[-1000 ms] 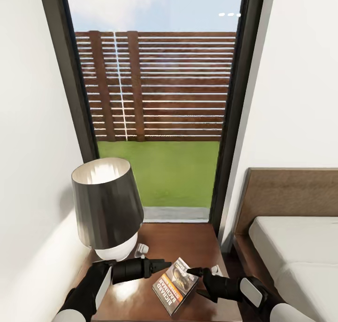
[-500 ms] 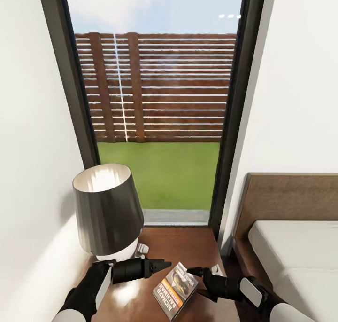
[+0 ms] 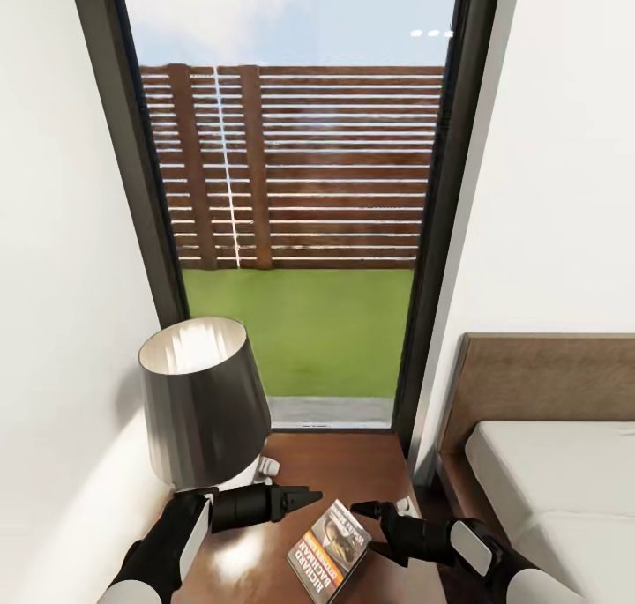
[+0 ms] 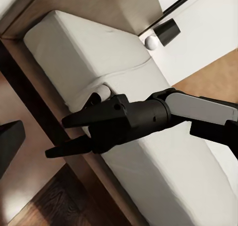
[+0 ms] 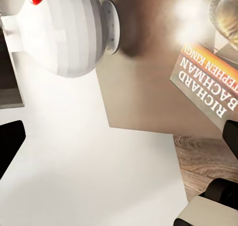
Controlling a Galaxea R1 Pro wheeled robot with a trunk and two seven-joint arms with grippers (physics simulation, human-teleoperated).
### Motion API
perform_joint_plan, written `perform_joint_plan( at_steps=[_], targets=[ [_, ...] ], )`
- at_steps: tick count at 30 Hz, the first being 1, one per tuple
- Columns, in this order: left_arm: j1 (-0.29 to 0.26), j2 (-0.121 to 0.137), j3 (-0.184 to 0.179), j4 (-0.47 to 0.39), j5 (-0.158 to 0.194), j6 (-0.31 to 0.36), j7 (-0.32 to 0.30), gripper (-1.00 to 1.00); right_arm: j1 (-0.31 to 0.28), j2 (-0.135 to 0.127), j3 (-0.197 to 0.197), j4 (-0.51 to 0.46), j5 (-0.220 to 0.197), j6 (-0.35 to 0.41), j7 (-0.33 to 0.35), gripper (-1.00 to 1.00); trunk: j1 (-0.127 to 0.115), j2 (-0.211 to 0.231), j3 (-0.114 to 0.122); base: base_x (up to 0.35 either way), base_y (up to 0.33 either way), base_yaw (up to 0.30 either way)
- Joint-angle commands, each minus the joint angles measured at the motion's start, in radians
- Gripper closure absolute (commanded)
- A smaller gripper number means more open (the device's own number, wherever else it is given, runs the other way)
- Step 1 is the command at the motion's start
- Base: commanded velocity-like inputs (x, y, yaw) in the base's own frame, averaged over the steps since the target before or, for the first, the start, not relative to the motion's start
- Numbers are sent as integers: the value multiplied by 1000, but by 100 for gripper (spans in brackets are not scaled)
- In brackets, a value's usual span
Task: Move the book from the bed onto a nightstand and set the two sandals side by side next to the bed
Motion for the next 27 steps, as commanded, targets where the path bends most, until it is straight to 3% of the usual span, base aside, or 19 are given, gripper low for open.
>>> perform_joint_plan(
  at_steps=[1, 27],
  targets=[
    [-1, -1, 4, 0, -3, 10, -4, -100, -1, -1, 4, 0, -2, 3, 2, -100, -4, 7, 2, 0, 0, 0],
    [-1, -2, 3, 2, -3, 9, 7, -100, -1, -1, 4, 1, -2, -5, -2, -100, -104, 189, 84, 0, 0, 0]
  ],
)
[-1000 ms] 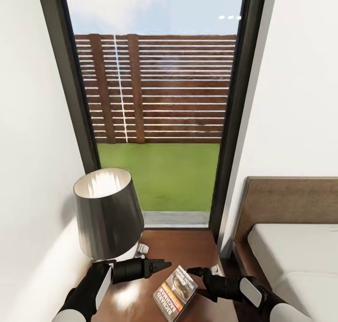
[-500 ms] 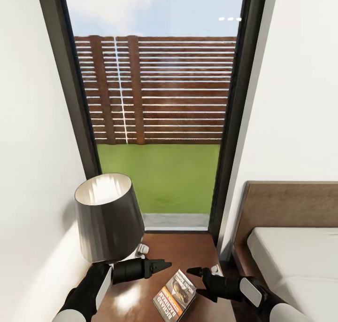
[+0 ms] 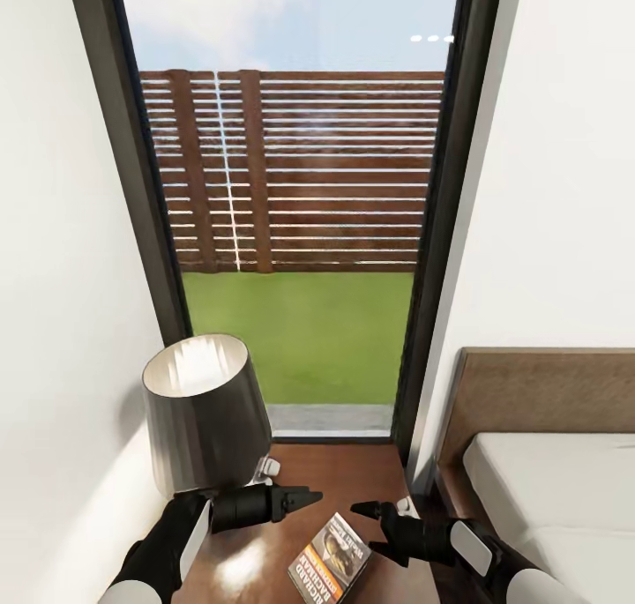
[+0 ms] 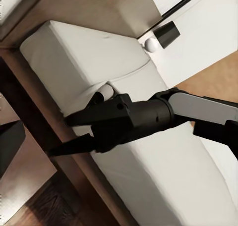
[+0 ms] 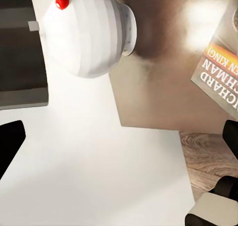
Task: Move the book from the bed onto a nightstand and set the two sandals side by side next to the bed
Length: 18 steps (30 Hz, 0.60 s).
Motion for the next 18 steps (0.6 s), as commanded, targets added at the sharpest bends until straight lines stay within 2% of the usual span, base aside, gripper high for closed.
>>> perform_joint_plan(
  at_steps=[1, 6, 9, 11, 13, 18],
  targets=[
    [-1, -1, 4, -1, -4, 10, 3, -100, -1, -1, 4, 0, -2, -2, 2, -100, -4, 7, 2, 0, 0, 0],
    [-1, 0, 4, -1, -7, 8, 85, -100, -1, 0, 4, 0, -2, -20, 1, -100, -23, 42, 18, 0, 0, 0],
    [-1, -1, 3, -2, -6, -11, 225, -100, -1, 0, 4, 0, -1, -22, 1, -100, -35, 63, 27, 0, 0, 0],
    [-1, -1, 3, -3, -5, -22, 265, -100, -1, 0, 4, 0, -1, -23, 1, -100, -42, 77, 33, 0, 0, 0],
    [-1, -1, 3, -3, -5, -45, 347, -100, -1, 0, 4, 0, -1, -24, 1, -100, -50, 91, 40, 0, 0, 0],
    [-1, -2, 3, -3, -6, -53, 416, -100, -1, 0, 4, 0, -1, -24, 1, -100, -69, 126, 55, 0, 0, 0]
  ],
)
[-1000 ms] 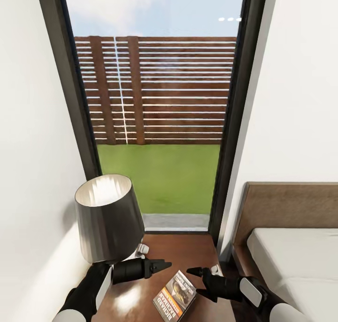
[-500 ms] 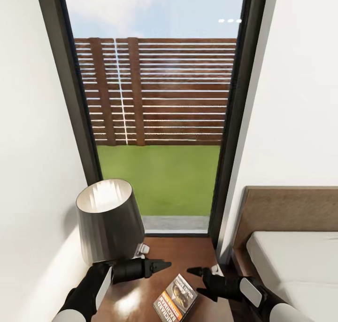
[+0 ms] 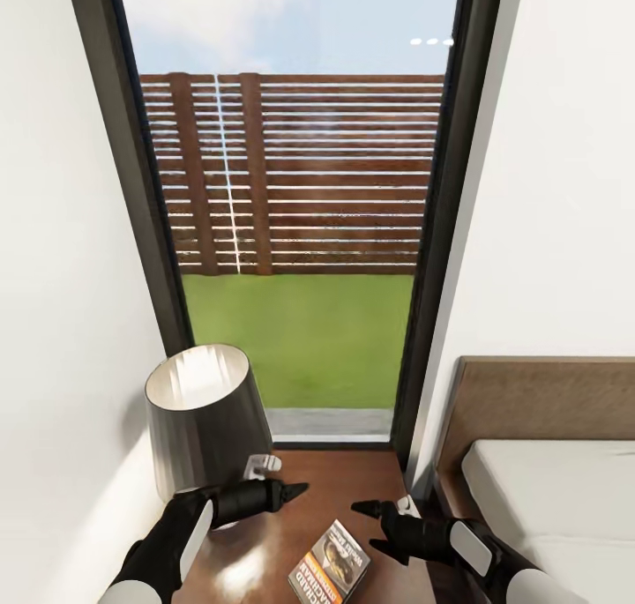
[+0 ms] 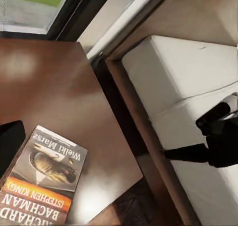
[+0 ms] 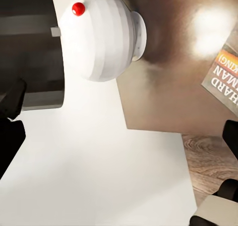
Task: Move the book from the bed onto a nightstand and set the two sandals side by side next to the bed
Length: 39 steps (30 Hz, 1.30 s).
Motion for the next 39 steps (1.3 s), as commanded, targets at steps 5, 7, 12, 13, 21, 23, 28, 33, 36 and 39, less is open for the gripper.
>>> perform_joint_plan(
  at_steps=[5, 7, 12, 13, 21, 23, 28, 33, 36, 39],
  targets=[
    [-1, -25, 5, -1, -4, -7, 144, -100, -1, 0, 4, 0, -3, 3, 2, -100, -19, 35, 15, 0, 0, 0],
    [-1, -36, 5, 0, -5, -15, 208, -100, -1, 0, 4, 0, -3, 3, 2, -100, -27, 49, 21, 0, 0, 0],
    [-1, -46, 5, 0, -6, -42, 326, -100, -1, -1, 4, 0, 2, 0, -1, -100, -46, 84, 37, 0, 0, 0],
    [-1, -47, 5, 0, -6, -46, 338, -100, -1, -1, 4, 0, 3, -1, -2, -100, -50, 91, 40, 0, 0, 0],
    [-1, -48, 6, 113, -8, -175, 512, -100, 0, -9, 15, 23, 10, -222, -5, -100, -81, 147, 65, 0, 0, 0],
    [-1, -48, 6, 152, -8, -222, 564, -100, 1, -11, 16, 49, 13, -271, -5, -100, -88, 161, 71, 0, 0, 0],
    [-1, -47, 6, 246, -9, -320, 638, -100, 2, -21, 17, 164, 33, -419, -5, -100, -107, 196, 87, 0, 0, 0],
    [-1, -46, 9, 344, -9, -426, 657, -100, 2, -31, 19, 262, 57, -543, -5, -100, -127, 231, 102, 0, 0, 0],
    [-1, -45, 9, 370, -9, -458, 667, -100, 3, -32, 19, 276, 72, -557, -6, -100, -138, 252, 112, 0, 0, 0],
    [-1, -45, 9, 398, -9, -479, 710, -100, 5, -34, 19, 283, 121, -565, -6, -100, -150, 273, 121, 0, 0, 0]
  ],
)
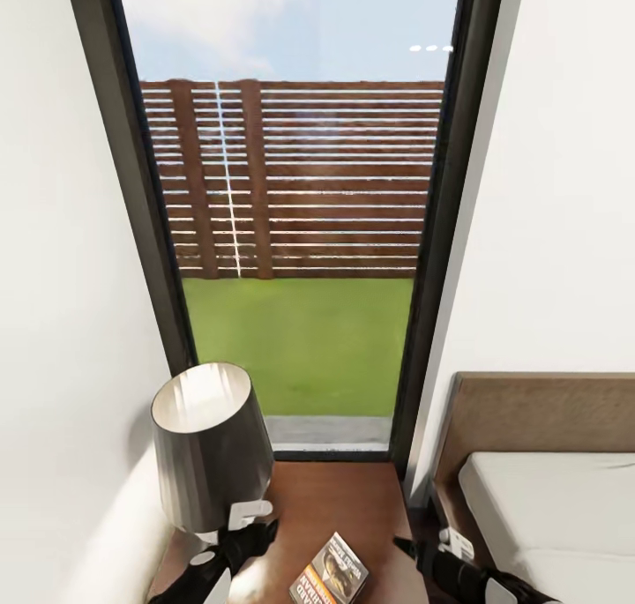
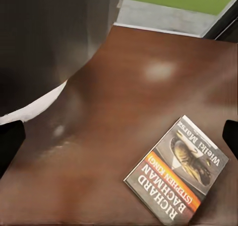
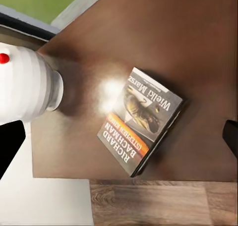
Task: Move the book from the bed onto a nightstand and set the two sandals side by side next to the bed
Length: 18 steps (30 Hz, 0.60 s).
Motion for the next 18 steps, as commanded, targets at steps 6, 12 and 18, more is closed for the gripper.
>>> perform_joint_plan(
  at_steps=[6, 12, 18],
  targets=[
    [-1, -1, 8, 15, -3, -17, 111, -100, 0, -4, 5, 32, 33, -13, 4, -100, -23, 42, 18, 0, 0, 0],
    [-1, -1, 7, 53, -5, -18, 198, -100, 0, -4, 5, 45, 38, -26, 3, -100, -46, 84, 37, 0, 0, 0],
    [0, -1, 8, 93, -4, -20, 217, -100, 0, -5, 5, 58, 39, -30, 3, -100, -69, 126, 55, 0, 0, 0]
  ],
)
